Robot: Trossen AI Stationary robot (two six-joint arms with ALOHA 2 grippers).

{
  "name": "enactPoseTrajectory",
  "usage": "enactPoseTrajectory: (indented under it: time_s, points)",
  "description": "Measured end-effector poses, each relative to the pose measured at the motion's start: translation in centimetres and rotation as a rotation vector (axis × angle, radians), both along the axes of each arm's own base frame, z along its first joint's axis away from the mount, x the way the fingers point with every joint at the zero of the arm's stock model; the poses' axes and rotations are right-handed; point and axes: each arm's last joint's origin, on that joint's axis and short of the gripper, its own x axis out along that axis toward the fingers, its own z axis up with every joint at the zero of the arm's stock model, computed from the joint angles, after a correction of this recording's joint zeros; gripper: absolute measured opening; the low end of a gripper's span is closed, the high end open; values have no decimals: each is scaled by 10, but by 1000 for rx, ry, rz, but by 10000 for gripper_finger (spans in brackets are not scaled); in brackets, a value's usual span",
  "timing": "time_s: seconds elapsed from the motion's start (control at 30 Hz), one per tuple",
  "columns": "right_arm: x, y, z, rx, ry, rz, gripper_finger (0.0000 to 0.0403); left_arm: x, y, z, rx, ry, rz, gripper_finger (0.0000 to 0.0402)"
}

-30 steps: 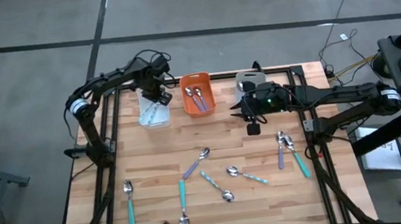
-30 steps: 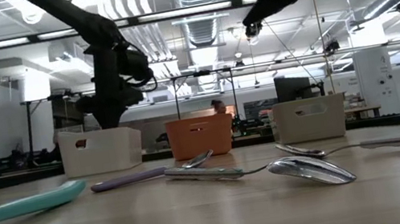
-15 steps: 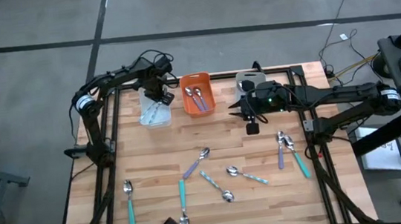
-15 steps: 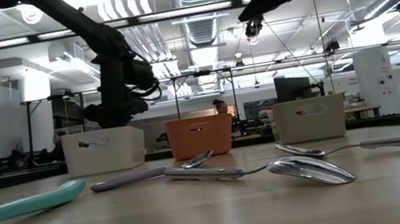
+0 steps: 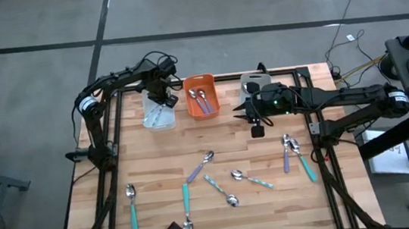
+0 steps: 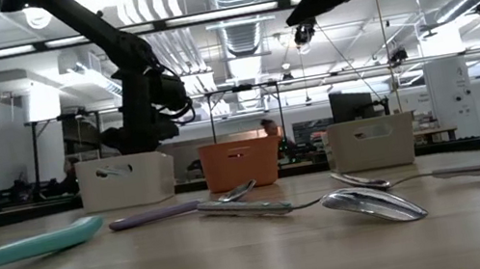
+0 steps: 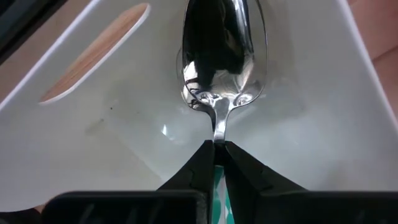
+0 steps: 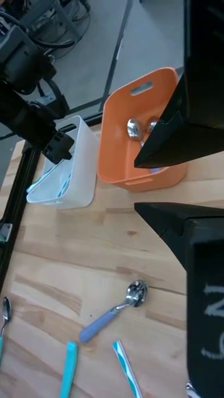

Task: Sort silverware by color (type)
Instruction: Put the blue patterned spoon into the white bin, then put the green spoon into the gray bin

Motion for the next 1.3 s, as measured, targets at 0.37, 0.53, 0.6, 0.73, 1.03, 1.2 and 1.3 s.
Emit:
enactPoseTrajectory:
  time_s: [0.37,0.53,0.6,0.73,1.03,1.2,1.3]
  points:
    - [0,0,0,16,-5,-9,91,-1,-1,4,1,-4,-73,79]
    - [0,0,0,53,-13,-29,91,-2,-7,22,42,-41,-123,95]
    - [0,0,0,80,-18,-44,91,-3,-10,32,68,-63,-153,97]
    - [0,0,0,147,-30,-81,91,-7,-15,54,133,-116,-191,98]
    - [-2,0,-13,297,-17,-166,91,-21,-40,62,209,-187,-216,98]
    - [-3,1,-20,393,-13,-228,91,-27,-66,48,283,-278,-213,98]
    - [-3,0,-19,481,-35,-285,90,-28,-85,45,353,-366,-244,98]
